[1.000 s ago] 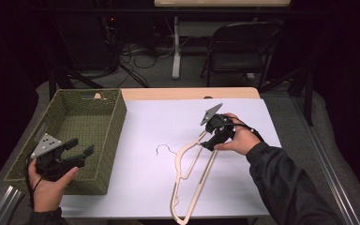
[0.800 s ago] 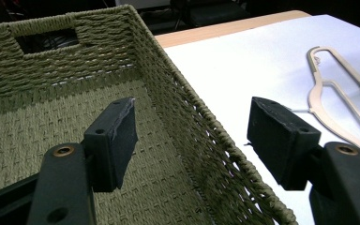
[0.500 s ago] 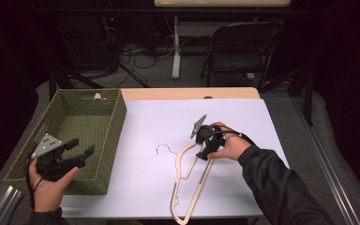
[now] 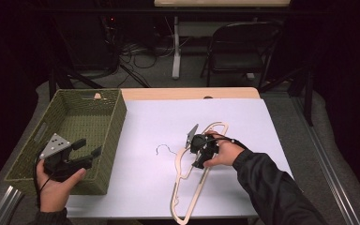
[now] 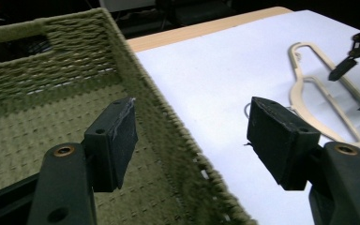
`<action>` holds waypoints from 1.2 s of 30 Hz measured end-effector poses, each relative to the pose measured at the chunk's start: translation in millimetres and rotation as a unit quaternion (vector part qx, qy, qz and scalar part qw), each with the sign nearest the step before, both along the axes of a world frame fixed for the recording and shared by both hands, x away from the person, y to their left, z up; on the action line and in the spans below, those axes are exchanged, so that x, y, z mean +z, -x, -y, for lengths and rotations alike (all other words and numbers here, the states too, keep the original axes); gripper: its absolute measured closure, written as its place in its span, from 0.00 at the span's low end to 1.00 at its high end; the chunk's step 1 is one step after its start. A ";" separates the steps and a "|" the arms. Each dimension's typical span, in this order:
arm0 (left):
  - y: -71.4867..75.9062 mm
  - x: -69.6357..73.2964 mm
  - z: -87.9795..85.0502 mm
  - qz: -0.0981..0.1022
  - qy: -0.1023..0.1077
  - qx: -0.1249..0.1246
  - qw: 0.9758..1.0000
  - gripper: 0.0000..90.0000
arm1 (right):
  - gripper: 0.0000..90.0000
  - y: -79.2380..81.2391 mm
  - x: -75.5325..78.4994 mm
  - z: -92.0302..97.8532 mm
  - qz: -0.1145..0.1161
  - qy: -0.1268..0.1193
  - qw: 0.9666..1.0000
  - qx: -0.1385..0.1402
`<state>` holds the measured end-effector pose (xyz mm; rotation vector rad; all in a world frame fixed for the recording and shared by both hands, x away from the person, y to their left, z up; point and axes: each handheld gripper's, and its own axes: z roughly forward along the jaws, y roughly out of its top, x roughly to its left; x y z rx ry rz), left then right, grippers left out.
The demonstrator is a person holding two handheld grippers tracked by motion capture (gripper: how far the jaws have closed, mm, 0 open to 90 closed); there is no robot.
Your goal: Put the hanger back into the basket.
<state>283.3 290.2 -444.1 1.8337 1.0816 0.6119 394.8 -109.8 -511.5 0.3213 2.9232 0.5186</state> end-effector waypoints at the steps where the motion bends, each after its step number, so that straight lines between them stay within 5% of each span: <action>1: 0.0 -0.1 2.0 0.000 -0.002 -0.004 1.000 0.37 | 0.30 0.3 -1.5 -1.7 -0.005 -0.002 1.000 0.005; 22: -0.5 0.2 -1.2 0.000 0.006 -0.002 1.000 0.37 | 0.16 -7.1 -21.1 -9.9 -0.033 0.015 0.999 0.031; 36: -1.0 -0.4 -1.7 -0.001 0.009 -0.001 1.000 0.37 | 0.15 -9.3 -23.2 -7.8 -0.017 0.033 0.999 0.036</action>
